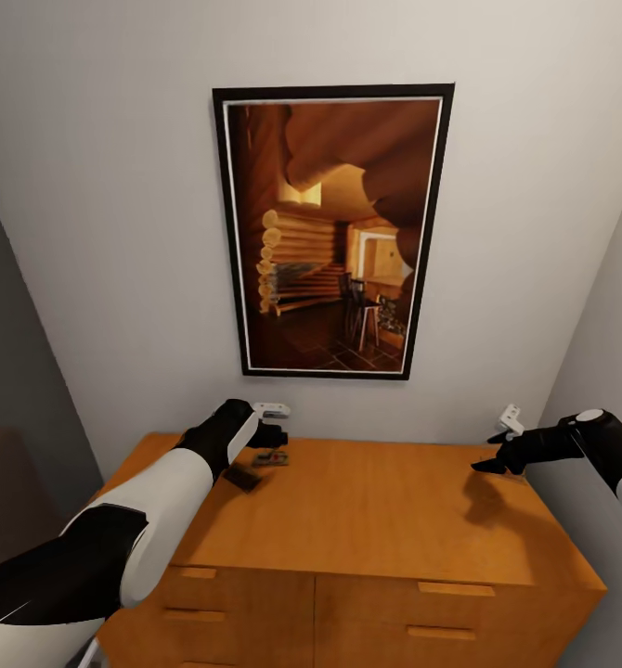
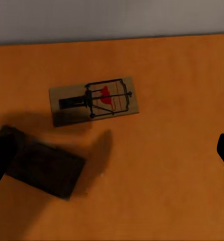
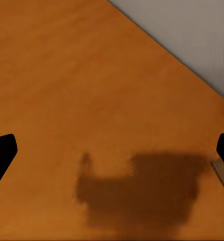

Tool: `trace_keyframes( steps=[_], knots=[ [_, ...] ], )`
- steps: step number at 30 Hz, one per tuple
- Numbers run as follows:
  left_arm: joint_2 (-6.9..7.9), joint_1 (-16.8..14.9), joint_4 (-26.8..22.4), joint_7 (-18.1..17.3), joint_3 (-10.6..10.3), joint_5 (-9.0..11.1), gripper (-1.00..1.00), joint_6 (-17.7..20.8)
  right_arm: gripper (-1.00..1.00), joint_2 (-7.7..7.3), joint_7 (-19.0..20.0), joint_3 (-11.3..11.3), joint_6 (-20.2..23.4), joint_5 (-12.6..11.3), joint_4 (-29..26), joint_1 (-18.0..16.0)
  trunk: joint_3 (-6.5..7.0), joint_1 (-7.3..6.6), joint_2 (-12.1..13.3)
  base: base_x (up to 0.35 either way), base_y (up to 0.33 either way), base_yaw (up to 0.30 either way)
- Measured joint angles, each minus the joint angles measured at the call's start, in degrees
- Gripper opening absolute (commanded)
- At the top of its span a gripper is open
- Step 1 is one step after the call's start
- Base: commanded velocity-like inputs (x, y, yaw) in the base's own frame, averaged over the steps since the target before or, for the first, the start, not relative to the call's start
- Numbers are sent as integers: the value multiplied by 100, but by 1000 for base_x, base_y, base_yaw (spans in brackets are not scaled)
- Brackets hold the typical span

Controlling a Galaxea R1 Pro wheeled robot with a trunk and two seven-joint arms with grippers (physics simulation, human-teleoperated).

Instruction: Take the four mousetraps from the cabinet in the bathroom and place them on the bathroom floor. Make sure all four end up on the same floor surface, and ensure that at least two of them are either under or directly next to the same bathroom sink.

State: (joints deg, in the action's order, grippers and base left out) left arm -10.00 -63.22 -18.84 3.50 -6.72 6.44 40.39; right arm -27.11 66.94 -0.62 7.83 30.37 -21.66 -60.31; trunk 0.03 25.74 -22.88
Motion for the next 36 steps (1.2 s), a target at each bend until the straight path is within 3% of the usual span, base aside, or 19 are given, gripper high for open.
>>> trace_keyframes(
  steps=[36],
  knots=[
    [0, 7, 7, 0, -4, 0, 100, 0, 100, 6, 29, 39, 72, 26, -3, 1, 0, 2, 0, 16, -16, 0]
  ],
)
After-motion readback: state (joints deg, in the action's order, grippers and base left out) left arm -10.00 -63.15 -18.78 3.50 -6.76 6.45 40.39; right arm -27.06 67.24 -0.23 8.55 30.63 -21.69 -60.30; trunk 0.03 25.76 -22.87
